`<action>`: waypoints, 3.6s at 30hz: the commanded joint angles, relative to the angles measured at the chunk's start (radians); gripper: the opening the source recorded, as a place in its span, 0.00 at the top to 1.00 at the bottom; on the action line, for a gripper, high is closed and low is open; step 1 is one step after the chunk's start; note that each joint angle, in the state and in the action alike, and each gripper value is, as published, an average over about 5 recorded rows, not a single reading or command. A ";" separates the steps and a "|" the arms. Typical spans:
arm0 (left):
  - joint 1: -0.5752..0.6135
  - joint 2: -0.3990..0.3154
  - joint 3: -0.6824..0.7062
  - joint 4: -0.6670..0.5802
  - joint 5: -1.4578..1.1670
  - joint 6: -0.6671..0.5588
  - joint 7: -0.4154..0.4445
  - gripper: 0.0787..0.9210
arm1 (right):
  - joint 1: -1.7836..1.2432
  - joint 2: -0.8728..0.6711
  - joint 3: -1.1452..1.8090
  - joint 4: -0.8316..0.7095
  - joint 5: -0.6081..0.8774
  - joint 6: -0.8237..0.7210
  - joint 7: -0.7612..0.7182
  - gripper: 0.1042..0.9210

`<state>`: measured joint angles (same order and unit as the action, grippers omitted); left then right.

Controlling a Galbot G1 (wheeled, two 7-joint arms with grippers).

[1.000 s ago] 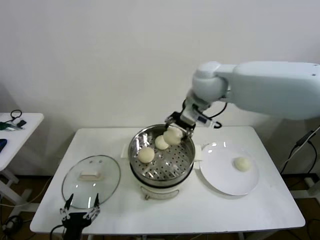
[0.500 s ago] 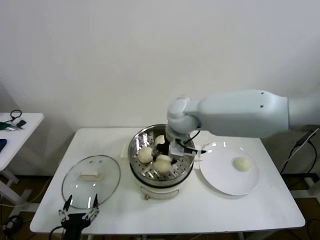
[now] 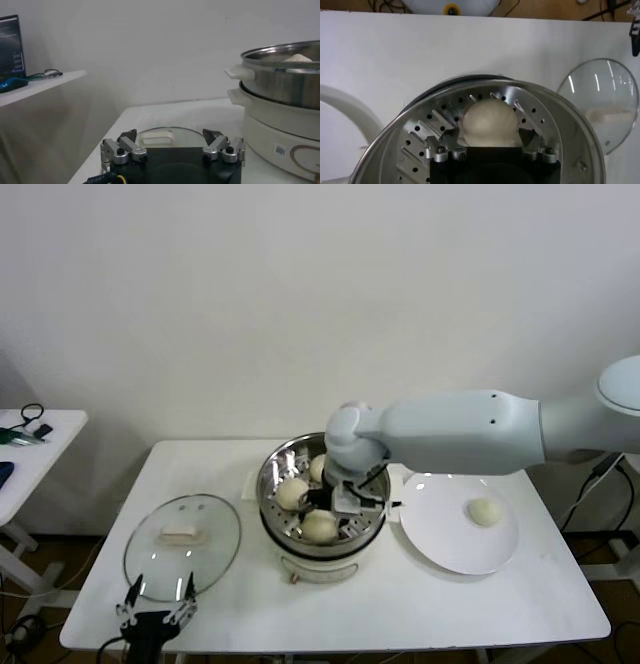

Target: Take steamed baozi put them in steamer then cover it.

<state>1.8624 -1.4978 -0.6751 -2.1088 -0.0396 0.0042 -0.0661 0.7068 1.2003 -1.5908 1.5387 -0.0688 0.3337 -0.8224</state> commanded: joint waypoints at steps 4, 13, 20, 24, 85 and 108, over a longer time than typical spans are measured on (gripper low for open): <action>0.002 0.000 0.000 -0.003 0.000 -0.002 0.000 0.12 | 0.232 -0.127 -0.056 -0.102 0.358 0.023 -0.120 0.12; 0.000 0.005 0.005 -0.003 -0.002 -0.004 0.001 0.12 | 0.347 -0.443 -0.248 -0.247 0.605 -0.274 -0.270 0.12; -0.013 0.008 0.014 -0.001 -0.001 0.001 0.005 0.12 | 0.125 -0.651 -0.162 -0.264 0.455 -0.417 -0.208 0.12; -0.019 0.009 0.016 0.004 0.000 0.002 0.008 0.12 | -0.074 -0.691 -0.004 -0.312 0.354 -0.441 -0.186 0.12; 0.011 -0.002 0.009 0.013 0.005 -0.016 -0.005 0.12 | 0.409 -0.421 -0.231 -0.090 0.765 -0.603 -0.159 0.37; 0.008 0.024 0.002 -0.011 -0.010 -0.009 -0.002 0.12 | 0.062 -0.155 -0.045 0.002 0.842 -0.785 0.022 0.37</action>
<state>1.8705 -1.4772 -0.6737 -2.1190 -0.0484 -0.0051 -0.0684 0.9122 0.9729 -1.6356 1.5360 0.7998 -0.3959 -0.8481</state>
